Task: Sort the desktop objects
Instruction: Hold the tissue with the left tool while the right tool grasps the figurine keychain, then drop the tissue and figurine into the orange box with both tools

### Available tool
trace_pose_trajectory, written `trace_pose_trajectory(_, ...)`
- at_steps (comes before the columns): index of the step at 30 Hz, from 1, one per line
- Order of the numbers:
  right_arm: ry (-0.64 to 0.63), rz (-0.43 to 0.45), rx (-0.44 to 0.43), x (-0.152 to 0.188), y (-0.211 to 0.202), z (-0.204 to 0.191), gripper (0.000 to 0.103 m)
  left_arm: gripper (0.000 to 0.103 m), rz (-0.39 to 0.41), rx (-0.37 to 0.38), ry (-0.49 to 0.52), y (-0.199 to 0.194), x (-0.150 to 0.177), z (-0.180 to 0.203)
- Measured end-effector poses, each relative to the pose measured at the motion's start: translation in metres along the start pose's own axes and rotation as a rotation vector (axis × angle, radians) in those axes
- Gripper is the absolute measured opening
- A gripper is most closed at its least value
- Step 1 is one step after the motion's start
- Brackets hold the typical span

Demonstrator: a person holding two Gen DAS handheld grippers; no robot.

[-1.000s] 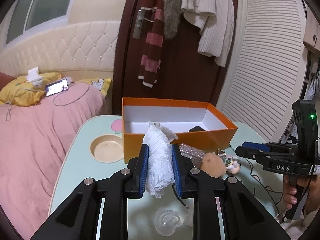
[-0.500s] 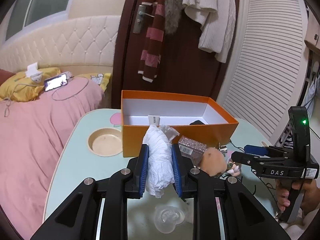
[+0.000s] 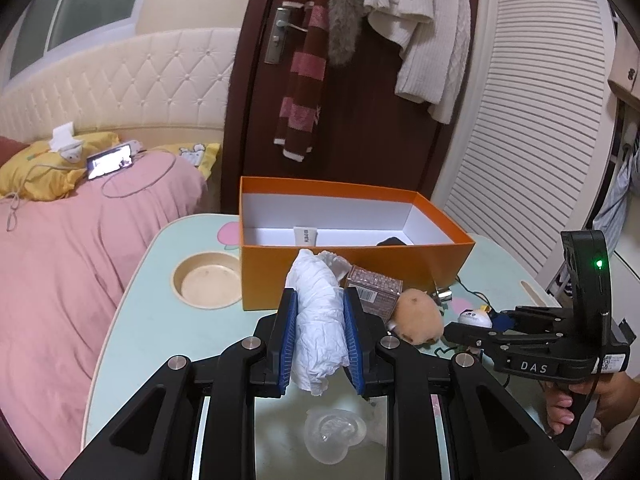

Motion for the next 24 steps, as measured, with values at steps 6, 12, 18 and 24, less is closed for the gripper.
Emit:
trace_pose_trajectory(6,-0.006,-0.001,0.003,0.002,-0.001,-0.001,0.037,0.021,0.014,-0.002,0.003,-0.002,-0.003,0.000)
trace_pose_trajectory(12,-0.003,0.025,0.000,-0.004,-0.009,0.000,0.037,0.021,0.033,0.001,0.006,-0.005,-0.010,0.002)
trace_pose_trajectory(18,0.005,0.058,-0.009,-0.019,-0.020,0.001,0.037,0.021,0.046,0.012,0.014,-0.005,-0.018,0.006)
trace_pose_trajectory(24,-0.018,0.083,-0.031,-0.039,-0.021,-0.008,0.037,0.021,0.066,0.026,0.021,0.004,-0.039,0.009)
Point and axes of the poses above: each gripper's, at about its wrist camera, not at the fingertips, and y roughly the way its jaws point, z to its right, x to its underside, the point moved 8 cm from there along y, roughly the way its jaws point, and after that the axes turned 6 degrees about z, right-handed, at the moved point
